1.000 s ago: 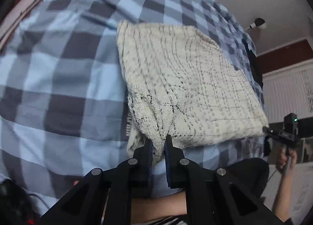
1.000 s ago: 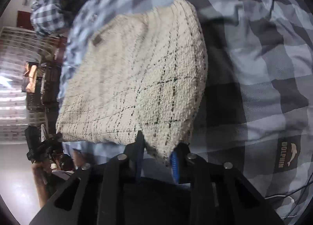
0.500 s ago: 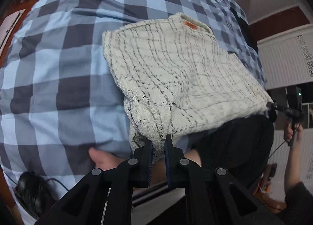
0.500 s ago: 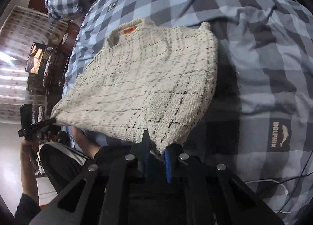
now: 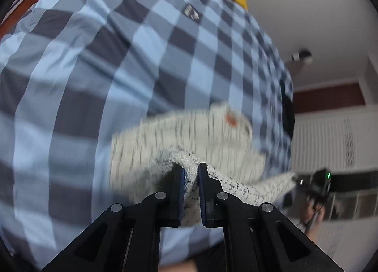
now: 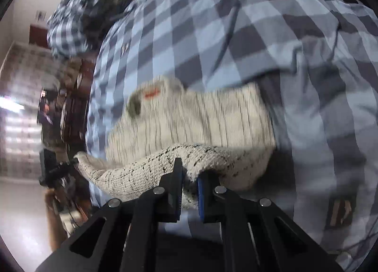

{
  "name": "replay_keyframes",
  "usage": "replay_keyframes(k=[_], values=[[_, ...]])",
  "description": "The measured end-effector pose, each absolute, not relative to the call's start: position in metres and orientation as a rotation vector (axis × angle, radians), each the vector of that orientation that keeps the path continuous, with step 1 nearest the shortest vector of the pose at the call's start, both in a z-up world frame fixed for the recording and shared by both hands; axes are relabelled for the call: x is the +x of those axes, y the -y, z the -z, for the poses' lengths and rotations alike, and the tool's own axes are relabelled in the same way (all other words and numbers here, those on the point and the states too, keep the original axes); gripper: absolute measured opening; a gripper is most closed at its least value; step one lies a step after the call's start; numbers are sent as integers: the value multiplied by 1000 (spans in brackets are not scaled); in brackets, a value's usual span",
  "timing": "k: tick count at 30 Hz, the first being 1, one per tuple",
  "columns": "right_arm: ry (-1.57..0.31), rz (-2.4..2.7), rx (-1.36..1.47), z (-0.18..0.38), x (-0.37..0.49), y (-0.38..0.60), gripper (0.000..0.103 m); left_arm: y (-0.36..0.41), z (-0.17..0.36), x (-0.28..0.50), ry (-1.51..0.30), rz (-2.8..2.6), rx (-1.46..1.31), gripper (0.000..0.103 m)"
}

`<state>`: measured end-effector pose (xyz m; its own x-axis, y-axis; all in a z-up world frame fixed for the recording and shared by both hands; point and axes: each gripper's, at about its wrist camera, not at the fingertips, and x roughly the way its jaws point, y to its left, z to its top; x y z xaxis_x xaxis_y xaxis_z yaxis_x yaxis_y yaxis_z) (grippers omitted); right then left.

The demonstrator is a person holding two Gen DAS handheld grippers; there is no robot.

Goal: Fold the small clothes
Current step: 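Grasp the shirt edge with both tools and fold it over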

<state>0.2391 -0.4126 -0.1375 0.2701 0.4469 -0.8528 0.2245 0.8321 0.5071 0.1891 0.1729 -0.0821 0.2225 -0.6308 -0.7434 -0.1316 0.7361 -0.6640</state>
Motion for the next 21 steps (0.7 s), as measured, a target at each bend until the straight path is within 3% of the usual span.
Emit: replay_keyframes(k=[12,17,21], values=[[-1351,24,717,218,377,449,6,-179,160,320,-1309,133,-723,9],[-1403,37,852,244,382,456,9,-165,175,327,-1369,82,-615,9],[-1418,21,956,226,371,475,15,-173,160,321,-1430,108,-595,12]])
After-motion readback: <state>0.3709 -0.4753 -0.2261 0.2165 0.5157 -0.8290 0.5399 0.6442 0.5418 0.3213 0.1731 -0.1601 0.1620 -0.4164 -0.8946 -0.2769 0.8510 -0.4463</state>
